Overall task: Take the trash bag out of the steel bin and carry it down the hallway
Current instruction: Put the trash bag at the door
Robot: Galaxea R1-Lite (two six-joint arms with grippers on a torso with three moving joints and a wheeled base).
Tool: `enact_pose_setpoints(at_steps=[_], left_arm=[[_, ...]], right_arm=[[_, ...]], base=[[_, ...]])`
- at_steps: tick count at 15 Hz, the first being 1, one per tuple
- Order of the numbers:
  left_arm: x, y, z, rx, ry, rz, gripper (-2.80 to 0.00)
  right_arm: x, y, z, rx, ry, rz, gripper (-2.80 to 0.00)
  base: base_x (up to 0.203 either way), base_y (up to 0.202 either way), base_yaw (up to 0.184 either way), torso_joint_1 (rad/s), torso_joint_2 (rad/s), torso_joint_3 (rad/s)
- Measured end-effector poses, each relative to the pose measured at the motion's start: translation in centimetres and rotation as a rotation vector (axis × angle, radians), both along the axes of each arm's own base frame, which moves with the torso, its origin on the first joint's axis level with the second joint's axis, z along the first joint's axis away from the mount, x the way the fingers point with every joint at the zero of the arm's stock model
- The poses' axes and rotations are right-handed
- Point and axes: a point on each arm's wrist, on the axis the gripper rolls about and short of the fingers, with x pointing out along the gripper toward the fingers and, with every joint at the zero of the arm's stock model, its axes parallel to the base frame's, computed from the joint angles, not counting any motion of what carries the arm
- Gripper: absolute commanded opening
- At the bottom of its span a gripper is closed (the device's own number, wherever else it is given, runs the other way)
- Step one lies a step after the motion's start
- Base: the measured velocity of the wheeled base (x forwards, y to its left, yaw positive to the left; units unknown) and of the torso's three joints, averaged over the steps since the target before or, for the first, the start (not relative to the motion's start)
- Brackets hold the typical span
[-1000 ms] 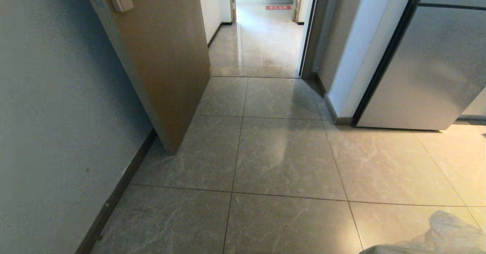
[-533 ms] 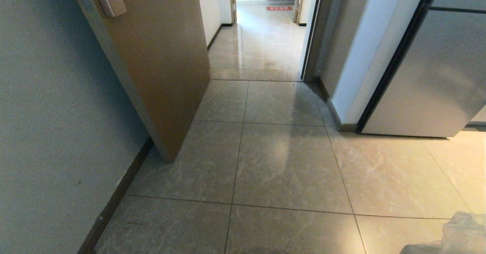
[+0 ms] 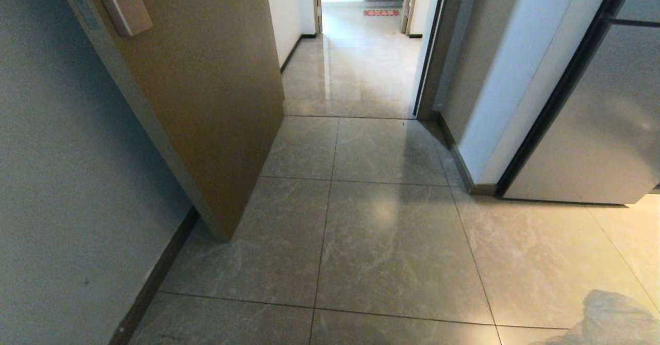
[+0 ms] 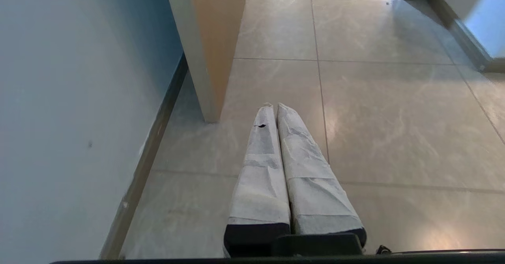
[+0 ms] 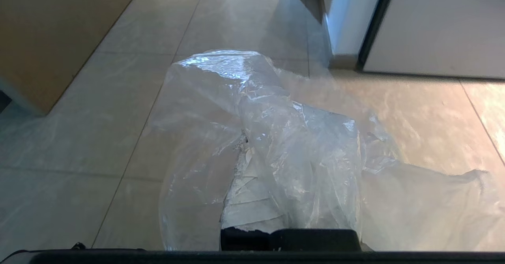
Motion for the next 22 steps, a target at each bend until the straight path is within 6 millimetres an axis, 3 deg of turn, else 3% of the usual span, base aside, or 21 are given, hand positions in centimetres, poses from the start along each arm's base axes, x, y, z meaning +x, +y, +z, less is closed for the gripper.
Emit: enact_pose_setpoints(at_steps=[22], left_arm=[[0.0, 0.0, 0.0, 0.0, 0.0, 0.0, -2.8]], right_arm=[[0.0, 0.0, 0.0, 0.0, 0.0, 0.0, -2.8]], base=[[0.192, 0.0, 0.001, 0.003, 0.0, 0.003]])
